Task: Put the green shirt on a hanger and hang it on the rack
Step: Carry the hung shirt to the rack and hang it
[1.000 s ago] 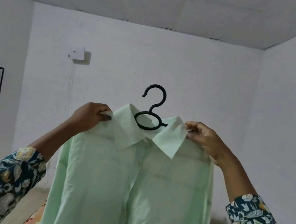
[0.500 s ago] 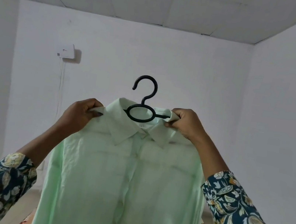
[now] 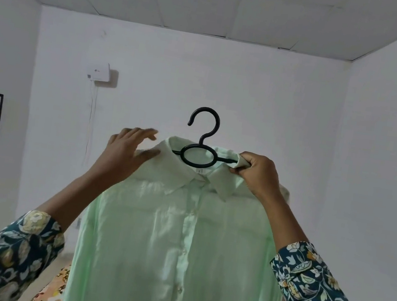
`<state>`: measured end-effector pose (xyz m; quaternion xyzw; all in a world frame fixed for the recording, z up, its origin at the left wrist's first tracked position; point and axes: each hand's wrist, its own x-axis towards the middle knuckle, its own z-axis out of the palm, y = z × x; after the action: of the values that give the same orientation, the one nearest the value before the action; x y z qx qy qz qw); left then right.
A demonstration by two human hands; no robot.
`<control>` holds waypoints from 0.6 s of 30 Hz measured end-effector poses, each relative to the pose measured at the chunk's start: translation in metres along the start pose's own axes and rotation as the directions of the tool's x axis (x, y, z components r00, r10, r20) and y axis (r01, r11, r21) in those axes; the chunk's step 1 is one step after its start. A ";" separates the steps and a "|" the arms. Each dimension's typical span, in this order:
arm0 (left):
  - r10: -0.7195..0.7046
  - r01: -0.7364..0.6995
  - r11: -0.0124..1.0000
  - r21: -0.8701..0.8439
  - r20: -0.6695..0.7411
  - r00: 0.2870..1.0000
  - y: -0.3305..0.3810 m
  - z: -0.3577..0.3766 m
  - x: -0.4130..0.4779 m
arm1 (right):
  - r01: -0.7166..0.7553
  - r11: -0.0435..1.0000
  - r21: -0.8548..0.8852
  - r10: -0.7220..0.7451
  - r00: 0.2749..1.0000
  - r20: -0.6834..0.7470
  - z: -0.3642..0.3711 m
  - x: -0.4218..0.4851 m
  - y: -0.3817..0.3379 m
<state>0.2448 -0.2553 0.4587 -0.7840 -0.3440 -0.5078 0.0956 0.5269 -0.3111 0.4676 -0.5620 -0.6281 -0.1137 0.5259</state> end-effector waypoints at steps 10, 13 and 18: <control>-0.249 0.248 0.968 -0.025 -0.056 0.967 0.033 0.017 0.019 | 0.039 0.984 -0.173 -0.046 0.998 -0.032 -0.008 -0.006 0.002; -0.281 0.276 0.955 -0.113 -0.036 0.959 0.032 0.020 0.011 | 0.029 0.984 -0.175 -0.031 0.999 -0.011 -0.008 -0.009 0.008; -0.195 0.259 0.838 -0.480 0.180 0.964 0.022 0.017 -0.003 | -0.016 0.986 -0.165 0.015 1.000 -0.007 -0.009 -0.009 0.019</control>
<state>0.2708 -0.2641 0.4527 -0.7655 -0.2966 -0.5375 -0.1927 0.5461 -0.3166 0.4553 -0.6081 -0.6109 -0.1627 0.4802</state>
